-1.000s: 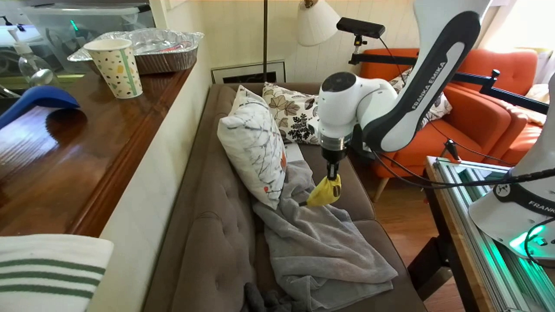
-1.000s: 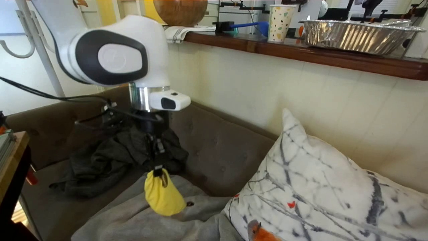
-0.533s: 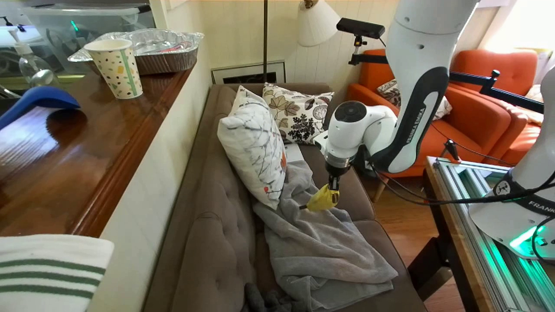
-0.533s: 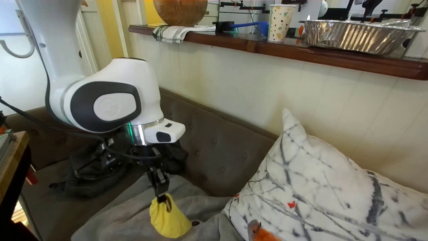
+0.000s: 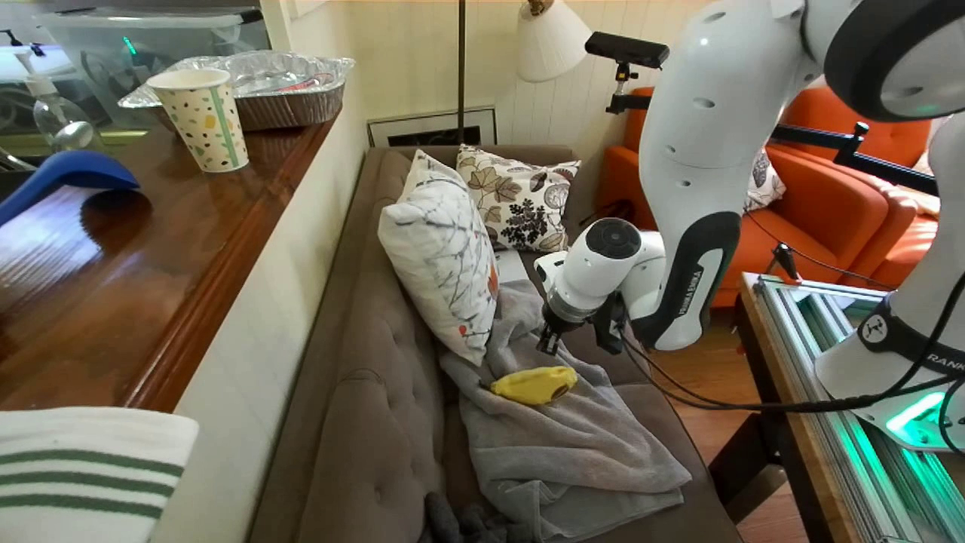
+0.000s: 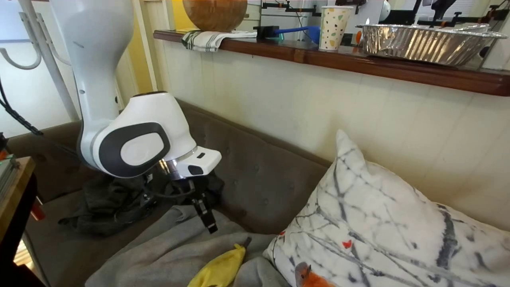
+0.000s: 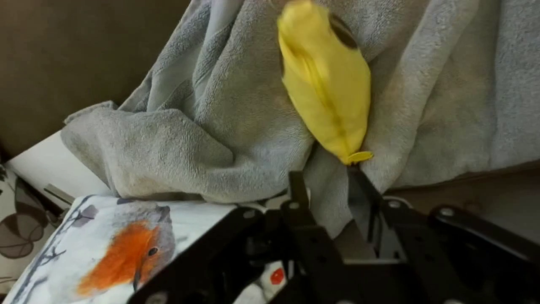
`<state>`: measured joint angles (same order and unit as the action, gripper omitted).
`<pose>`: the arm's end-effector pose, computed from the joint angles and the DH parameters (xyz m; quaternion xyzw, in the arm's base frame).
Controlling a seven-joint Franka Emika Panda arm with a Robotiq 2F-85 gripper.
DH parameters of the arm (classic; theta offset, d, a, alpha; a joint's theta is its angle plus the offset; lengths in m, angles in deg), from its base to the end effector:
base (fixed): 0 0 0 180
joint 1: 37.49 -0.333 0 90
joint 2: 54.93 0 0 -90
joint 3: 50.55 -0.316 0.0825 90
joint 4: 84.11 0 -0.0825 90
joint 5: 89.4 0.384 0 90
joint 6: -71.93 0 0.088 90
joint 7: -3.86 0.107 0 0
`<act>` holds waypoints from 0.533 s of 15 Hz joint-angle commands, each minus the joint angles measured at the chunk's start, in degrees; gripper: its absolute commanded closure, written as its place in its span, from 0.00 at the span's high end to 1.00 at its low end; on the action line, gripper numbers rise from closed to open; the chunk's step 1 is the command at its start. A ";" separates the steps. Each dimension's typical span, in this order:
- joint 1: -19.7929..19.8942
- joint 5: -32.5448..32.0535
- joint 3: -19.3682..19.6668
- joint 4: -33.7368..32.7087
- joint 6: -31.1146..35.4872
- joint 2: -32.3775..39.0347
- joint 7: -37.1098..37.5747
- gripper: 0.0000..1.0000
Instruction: Put the yellow object on the couch
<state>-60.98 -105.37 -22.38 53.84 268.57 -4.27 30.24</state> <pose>0.4452 -0.0514 0.0219 0.9843 -0.0327 0.1126 0.1320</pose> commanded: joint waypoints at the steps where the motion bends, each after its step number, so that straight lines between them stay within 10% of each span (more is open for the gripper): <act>1: 7.38 8.75 -9.34 2.44 -10.07 -6.04 -11.62 0.66; 8: 17.83 12.07 -18.84 8.06 -42.35 -27.01 -20.31 1.00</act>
<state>-49.91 -96.16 -35.24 58.27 237.29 -20.14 15.28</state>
